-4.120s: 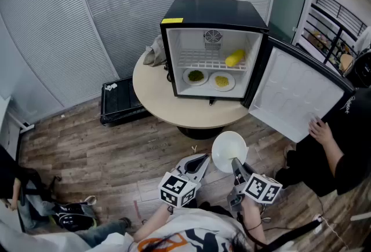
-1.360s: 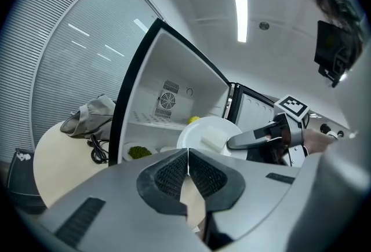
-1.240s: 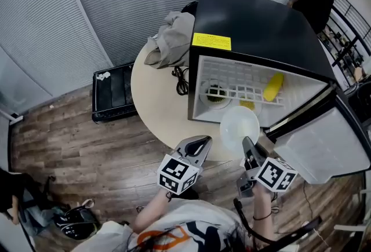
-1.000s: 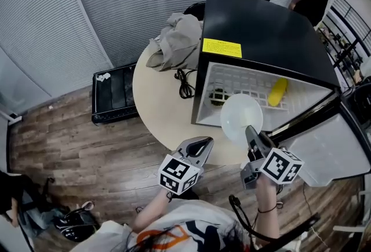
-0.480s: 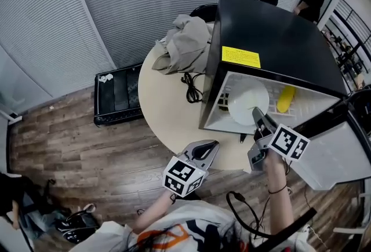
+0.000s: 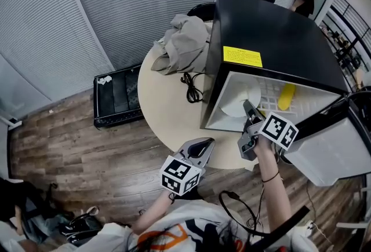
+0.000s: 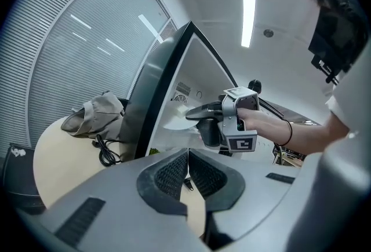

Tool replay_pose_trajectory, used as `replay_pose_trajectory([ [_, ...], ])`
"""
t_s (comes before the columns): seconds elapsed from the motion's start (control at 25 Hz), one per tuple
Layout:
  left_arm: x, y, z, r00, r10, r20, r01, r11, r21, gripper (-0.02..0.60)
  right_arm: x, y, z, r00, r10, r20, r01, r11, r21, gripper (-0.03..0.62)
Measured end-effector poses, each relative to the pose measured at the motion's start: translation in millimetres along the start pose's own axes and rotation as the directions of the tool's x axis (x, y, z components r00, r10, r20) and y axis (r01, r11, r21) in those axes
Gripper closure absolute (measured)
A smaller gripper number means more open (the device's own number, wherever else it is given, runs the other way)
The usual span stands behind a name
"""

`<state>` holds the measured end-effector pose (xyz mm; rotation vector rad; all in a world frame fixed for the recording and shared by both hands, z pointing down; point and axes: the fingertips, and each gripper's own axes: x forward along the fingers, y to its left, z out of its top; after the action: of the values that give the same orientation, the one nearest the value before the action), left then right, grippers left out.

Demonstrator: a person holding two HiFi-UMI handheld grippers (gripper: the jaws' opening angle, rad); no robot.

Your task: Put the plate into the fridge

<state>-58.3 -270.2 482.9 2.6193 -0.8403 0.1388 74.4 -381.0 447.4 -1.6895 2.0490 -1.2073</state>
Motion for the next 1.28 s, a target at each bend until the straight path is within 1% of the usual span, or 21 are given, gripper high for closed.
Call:
replay_pose_trajectory([
  [0.08, -2, 2, 1, 1.000, 0.007, 0.005, -0.007, 1.000, -0.009, 0.568, 5, -1, 1, 1.000, -0.031, 0.005, 0.031, 0.997, -0.067, 0.559],
  [0.2, -4, 4, -2, 1.000, 0.016, 0.005, -0.016, 1.000, -0.022, 0.568, 13, -4, 4, 0.999, -0.053, 0.001, 0.053, 0.994, -0.100, 0.555],
  [0.28, -5, 5, -4, 1.000, 0.022, 0.002, -0.022, 0.999, -0.029, 0.568, 19, -7, 7, 0.997, -0.082, -0.001, 0.081, 0.984, -0.160, 0.545],
  [0.32, -4, 5, -4, 1.000, 0.023, 0.001, -0.023, 0.999, -0.033, 0.568, 22, -9, 9, 0.995, -0.104, 0.004, 0.102, 0.972, -0.209, 0.538],
  [0.44, -2, 3, -4, 1.000, 0.016, 0.003, -0.016, 0.999, -0.045, 0.568, 28, -12, 13, 0.987, -0.159, 0.024, 0.157, 0.921, -0.357, 0.501],
  [0.52, -1, 2, -4, 1.000, 0.012, 0.002, -0.012, 0.999, -0.040, 0.568, 33, -10, 14, 0.986, -0.163, 0.020, 0.157, 0.901, -0.404, 0.493],
  [0.64, 2, -2, -5, 1.000, -0.005, -0.015, 0.004, 1.000, -0.020, 0.568, 39, -11, 16, 0.987, -0.163, -0.007, 0.143, 0.886, -0.442, 0.480],
  [0.72, 3, -6, -6, 0.999, -0.016, -0.028, 0.015, 1.000, -0.008, 0.568, 42, -15, 15, 0.986, -0.162, -0.027, 0.133, 0.884, -0.449, 0.472],
  [0.88, 5, -7, -6, 0.999, -0.022, -0.048, 0.023, 1.000, 0.020, 0.568, 41, -19, 18, 0.982, -0.189, -0.011, 0.166, 0.885, -0.436, 0.455],
  [0.92, 5, -7, -5, 0.998, -0.024, -0.052, 0.025, 0.999, 0.027, 0.568, 40, -21, 18, 0.980, -0.198, -0.005, 0.175, 0.878, -0.446, 0.446],
  [0.96, 5, -8, -6, 0.998, -0.026, -0.055, 0.028, 0.999, 0.030, 0.568, 41, -23, 17, 0.978, -0.208, -0.002, 0.183, 0.863, -0.471, 0.425],
  [1.0, 6, -8, -6, 0.998, -0.029, -0.059, 0.031, 0.999, 0.033, 0.568, 41, -26, 17, 0.976, -0.220, -0.003, 0.188, 0.841, -0.507, 0.378],
  [1.08, 9, -9, -8, 0.997, -0.035, -0.067, 0.037, 0.999, 0.036, 0.568, 43, -31, 16, 0.969, -0.245, -0.014, 0.194, 0.797, -0.572, 0.340],
  [1.12, 10, -10, -9, 0.997, -0.039, -0.072, 0.041, 0.998, 0.038, 0.568, 43, -34, 14, 0.967, -0.255, -0.024, 0.194, 0.789, -0.583, 0.334],
  [1.2, 13, -12, -11, 0.995, -0.048, -0.082, 0.052, 0.998, 0.044, 0.568, 42, -39, 13, 0.963, -0.268, -0.031, 0.201, 0.792, -0.577, 0.317],
  [1.24, 14, -14, -11, 0.995, -0.053, -0.086, 0.057, 0.997, 0.050, 0.568, 40, -42, 15, 0.960, -0.278, -0.022, 0.215, 0.788, -0.577, 0.308],
  [1.28, 15, -15, -11, 0.994, -0.056, -0.089, 0.062, 0.996, 0.058, 0.568, 38, -44, 18, 0.956, -0.292, -0.008, 0.232, 0.777, -0.585, 0.297],
])
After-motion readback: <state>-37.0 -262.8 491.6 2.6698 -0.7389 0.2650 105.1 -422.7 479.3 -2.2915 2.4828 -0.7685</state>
